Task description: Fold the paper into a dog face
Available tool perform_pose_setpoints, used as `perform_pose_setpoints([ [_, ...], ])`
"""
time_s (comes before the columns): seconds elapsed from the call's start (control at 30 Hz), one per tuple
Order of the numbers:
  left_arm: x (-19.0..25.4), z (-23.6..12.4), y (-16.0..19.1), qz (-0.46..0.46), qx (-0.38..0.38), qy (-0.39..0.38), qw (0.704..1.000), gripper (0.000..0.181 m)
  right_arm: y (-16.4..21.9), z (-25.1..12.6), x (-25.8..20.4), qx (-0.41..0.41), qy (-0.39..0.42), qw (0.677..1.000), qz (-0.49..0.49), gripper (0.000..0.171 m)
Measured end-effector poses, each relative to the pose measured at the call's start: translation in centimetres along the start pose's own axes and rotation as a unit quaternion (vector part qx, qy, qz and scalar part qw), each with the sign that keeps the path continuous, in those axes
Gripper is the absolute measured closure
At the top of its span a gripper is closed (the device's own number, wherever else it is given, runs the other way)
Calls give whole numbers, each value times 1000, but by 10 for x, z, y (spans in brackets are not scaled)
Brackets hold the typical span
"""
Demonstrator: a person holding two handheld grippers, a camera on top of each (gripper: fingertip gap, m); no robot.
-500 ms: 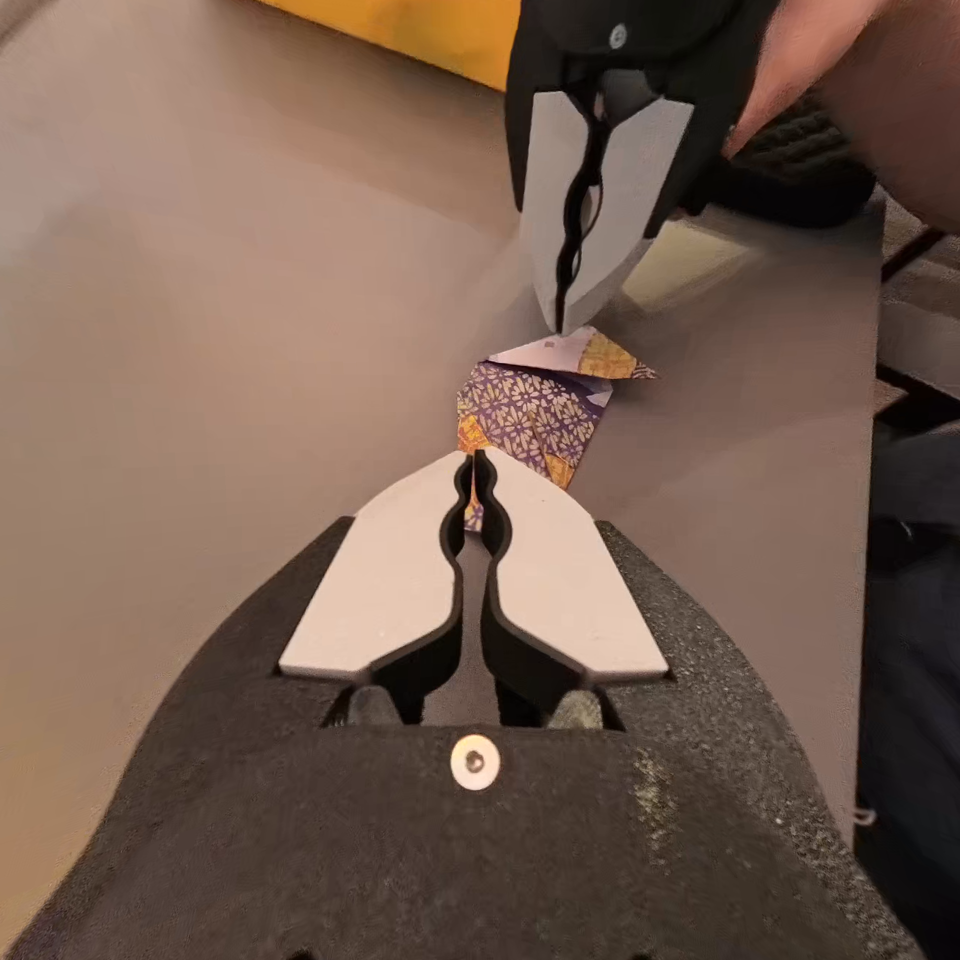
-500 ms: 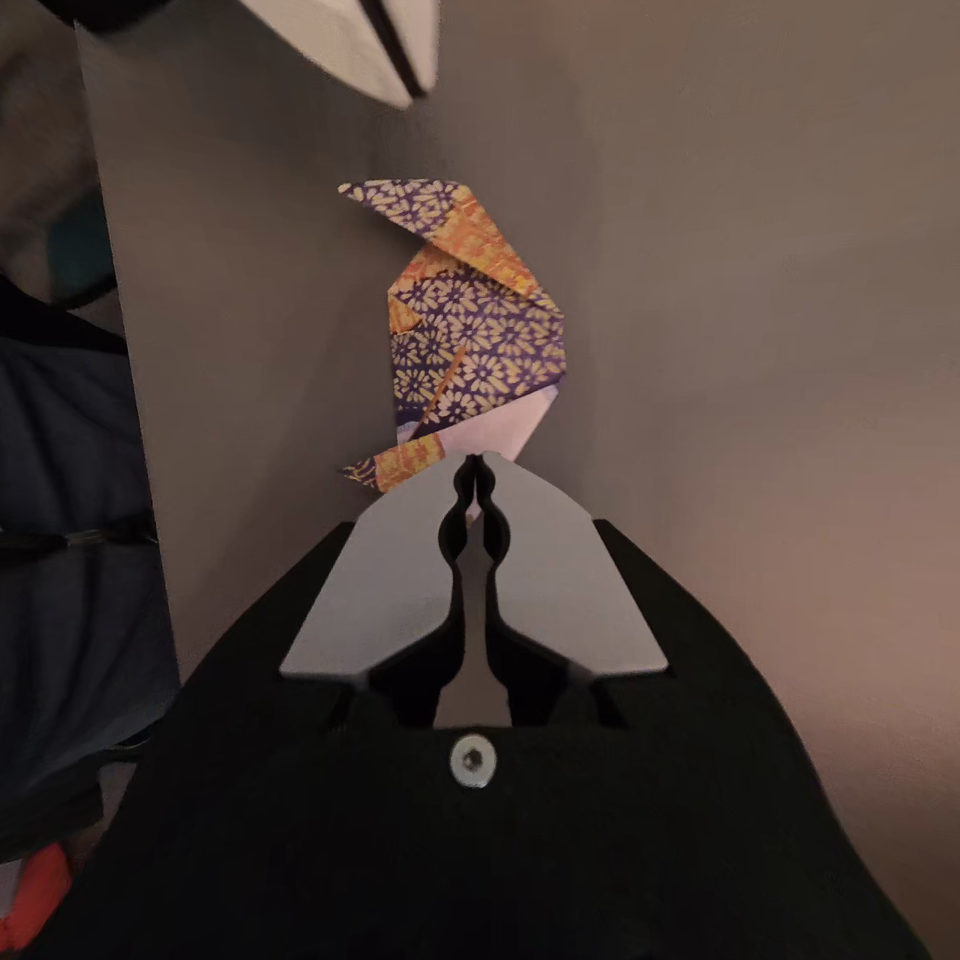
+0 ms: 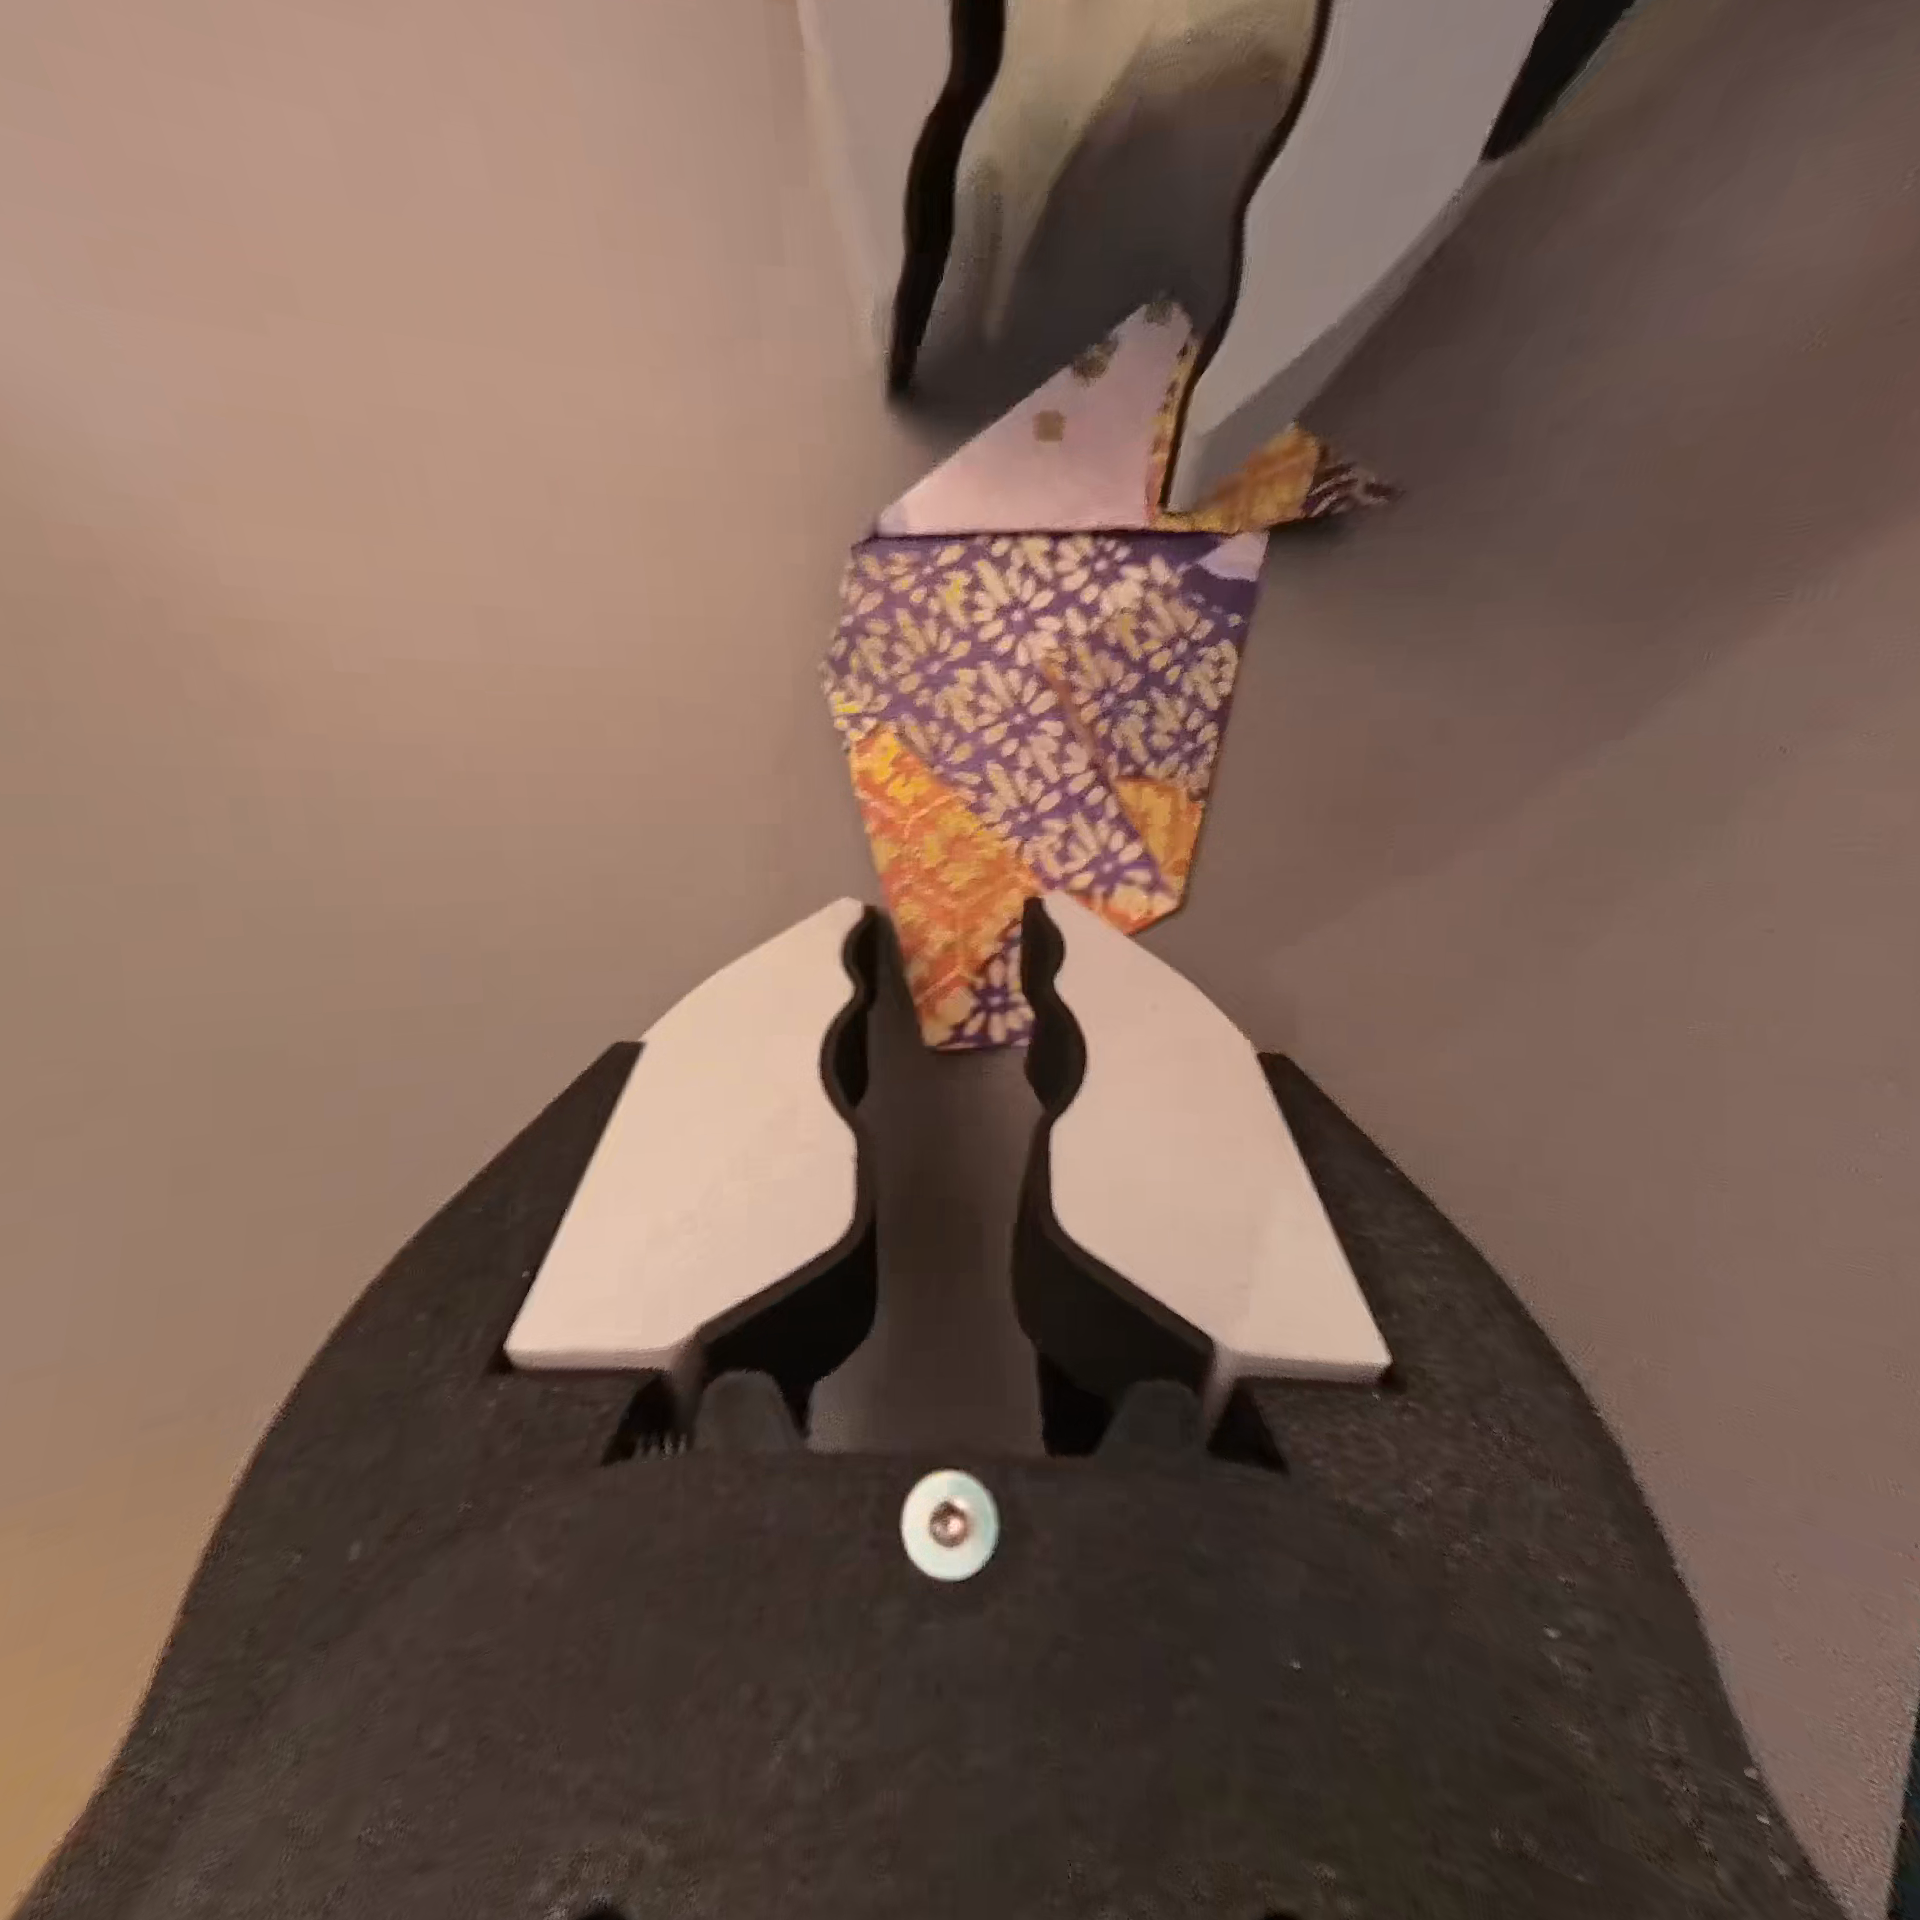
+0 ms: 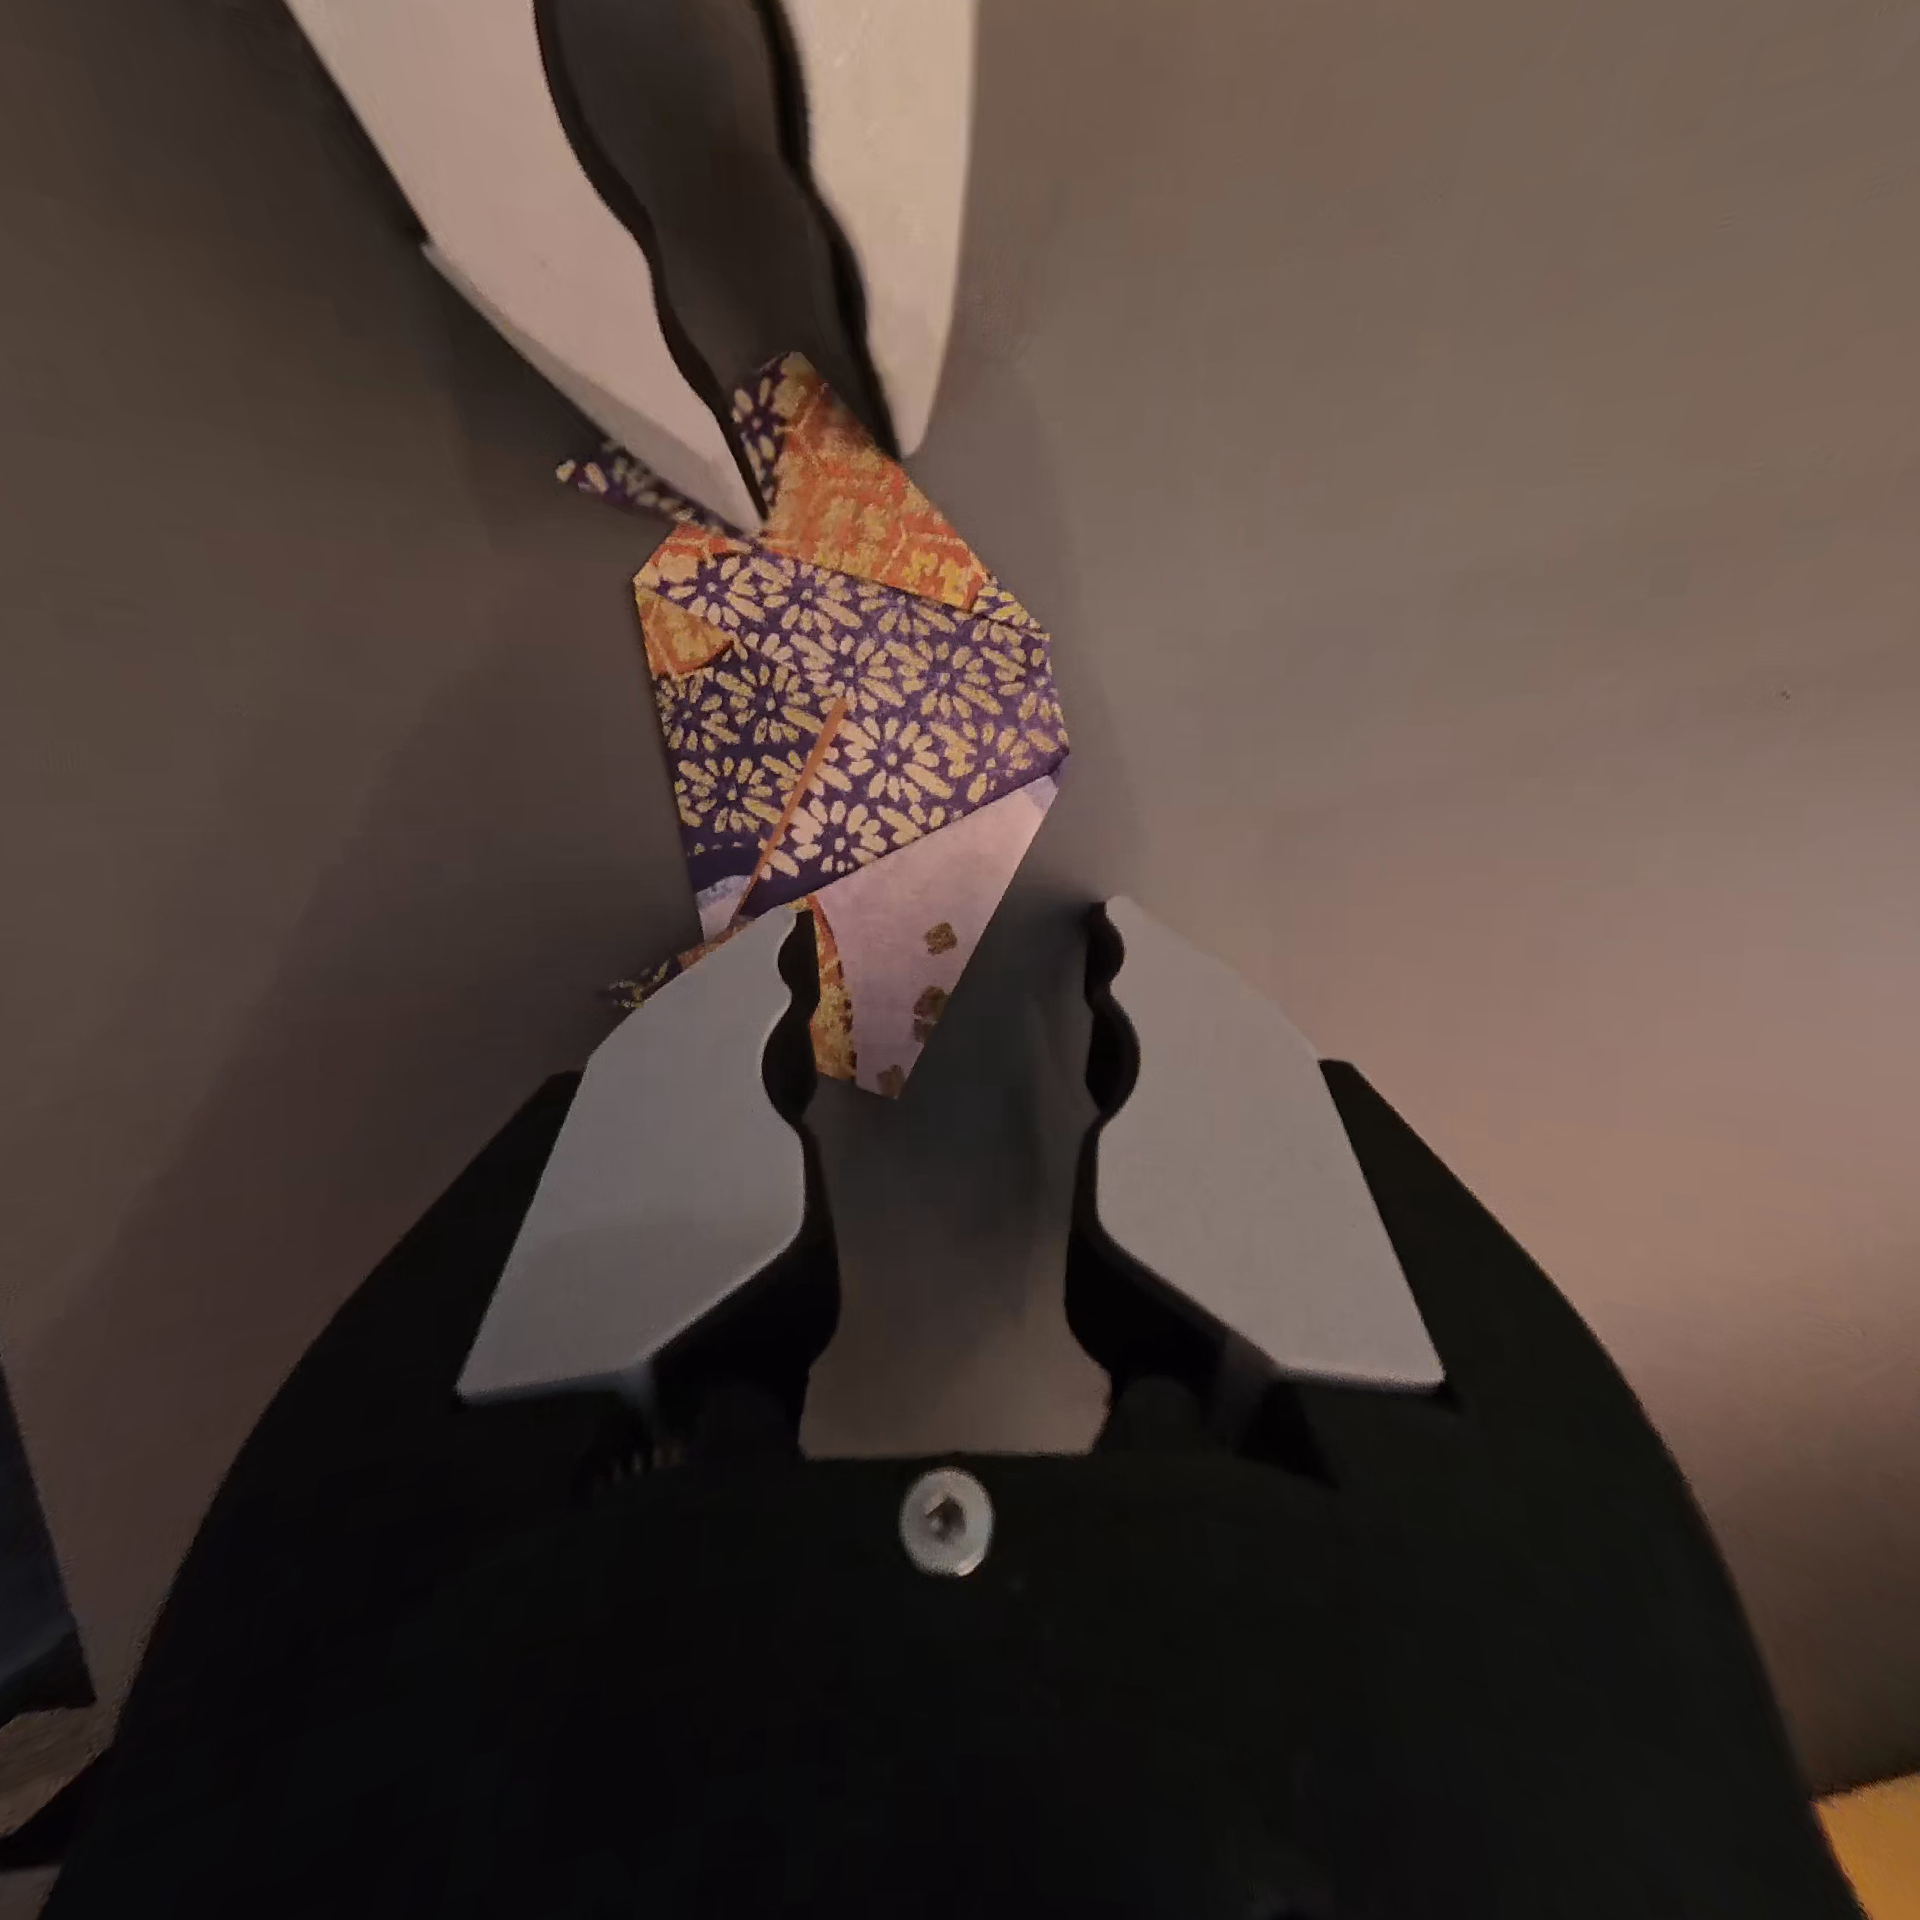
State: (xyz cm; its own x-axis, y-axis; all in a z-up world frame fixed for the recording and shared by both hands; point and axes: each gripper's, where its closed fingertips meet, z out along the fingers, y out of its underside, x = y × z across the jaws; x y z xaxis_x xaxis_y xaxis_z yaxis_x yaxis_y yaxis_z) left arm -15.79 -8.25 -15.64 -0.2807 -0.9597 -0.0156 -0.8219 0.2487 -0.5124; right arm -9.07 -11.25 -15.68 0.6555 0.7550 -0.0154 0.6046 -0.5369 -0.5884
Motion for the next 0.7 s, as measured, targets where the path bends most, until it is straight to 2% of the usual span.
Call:
perform_pose_setpoints([
  [0.1,7,4,-6,-3,18,-1,1000,157,-4,-1,-2,19,-40,999,24,121],
  [0.17,2,5,-8,-8,34,-21,999,168,-9,-2,-13,26,-114,991,63,126],
  [0.3,-2,5,-8,-6,56,-60,997,181,-10,-4,-9,10,-171,978,120,134],
  [0.43,5,5,-8,-14,71,-79,994,181,-12,-7,-13,-4,-227,958,178,134],
  [0.5,9,4,-8,-27,83,-70,994,181,-11,-7,-14,-8,-232,957,174,134],
  [0.63,14,4,-9,-72,118,-33,990,169,-12,-5,-19,-9,-231,962,145,137],
  [0.7,15,4,-9,-57,117,-48,990,175,-12,-2,-29,-15,-241,961,132,144],
])
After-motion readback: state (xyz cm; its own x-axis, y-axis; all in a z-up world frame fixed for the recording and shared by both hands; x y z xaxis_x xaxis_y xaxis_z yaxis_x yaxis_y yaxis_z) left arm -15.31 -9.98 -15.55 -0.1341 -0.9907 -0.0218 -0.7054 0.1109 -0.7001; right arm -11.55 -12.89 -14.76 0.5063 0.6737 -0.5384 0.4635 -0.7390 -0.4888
